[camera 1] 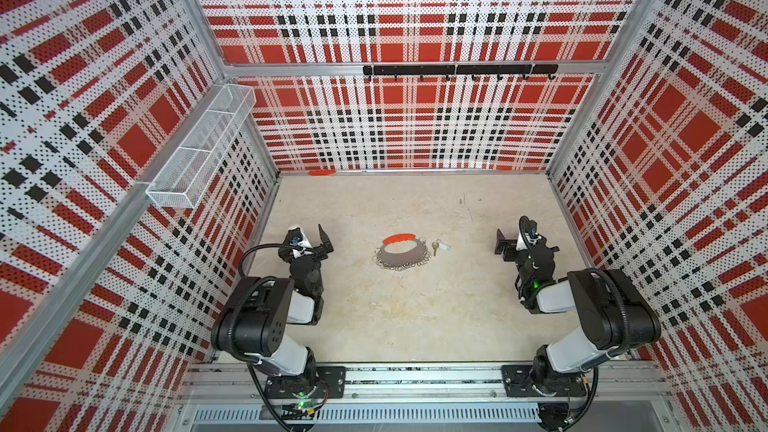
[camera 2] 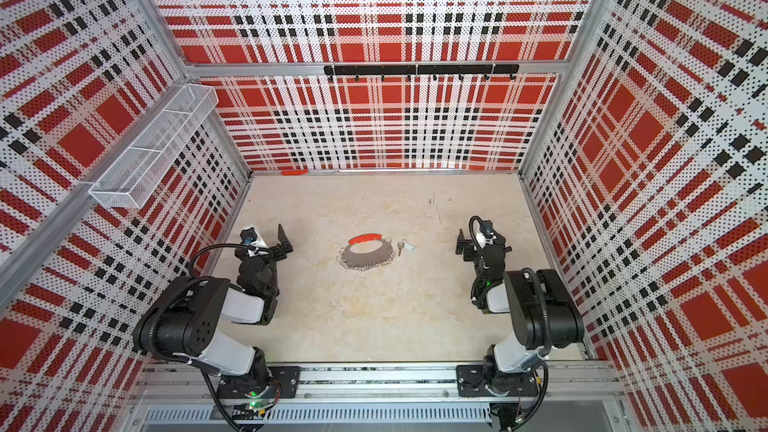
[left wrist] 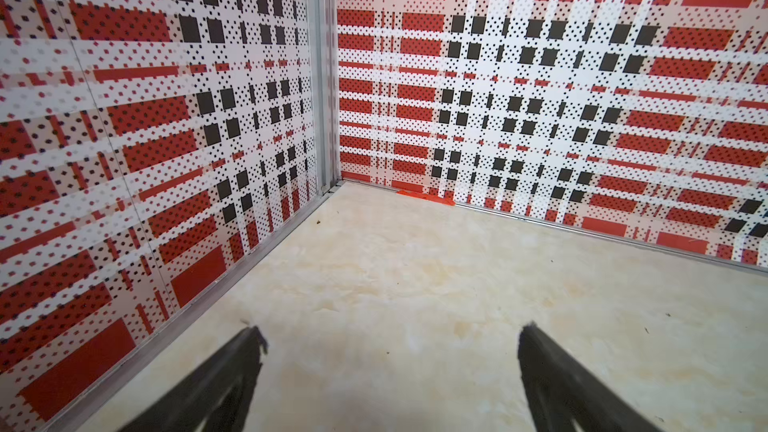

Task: Put the keys on the keyring

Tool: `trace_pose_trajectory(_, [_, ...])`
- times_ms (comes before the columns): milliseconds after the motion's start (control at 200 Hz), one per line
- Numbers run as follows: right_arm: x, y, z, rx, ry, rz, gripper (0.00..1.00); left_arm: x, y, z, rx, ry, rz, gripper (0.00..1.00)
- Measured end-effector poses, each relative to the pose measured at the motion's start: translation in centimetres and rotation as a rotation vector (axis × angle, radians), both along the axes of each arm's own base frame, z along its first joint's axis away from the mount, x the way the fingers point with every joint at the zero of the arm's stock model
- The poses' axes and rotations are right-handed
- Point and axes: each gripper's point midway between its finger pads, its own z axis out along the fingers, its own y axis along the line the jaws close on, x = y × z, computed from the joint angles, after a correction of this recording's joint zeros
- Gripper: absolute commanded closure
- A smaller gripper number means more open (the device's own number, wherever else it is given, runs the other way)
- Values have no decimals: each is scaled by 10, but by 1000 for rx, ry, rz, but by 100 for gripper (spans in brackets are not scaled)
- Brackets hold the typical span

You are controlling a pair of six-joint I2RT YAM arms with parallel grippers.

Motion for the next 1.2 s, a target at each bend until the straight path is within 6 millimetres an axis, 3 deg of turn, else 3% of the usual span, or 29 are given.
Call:
trace_pose_trajectory(917, [0,2,-1,1,3,9,0,1,-3,-1,1,4,-21,2])
trace_pose_trajectory(1203, [0,2,-1,1,2,9,0,-17,-5,-1,18,-20,16,2])
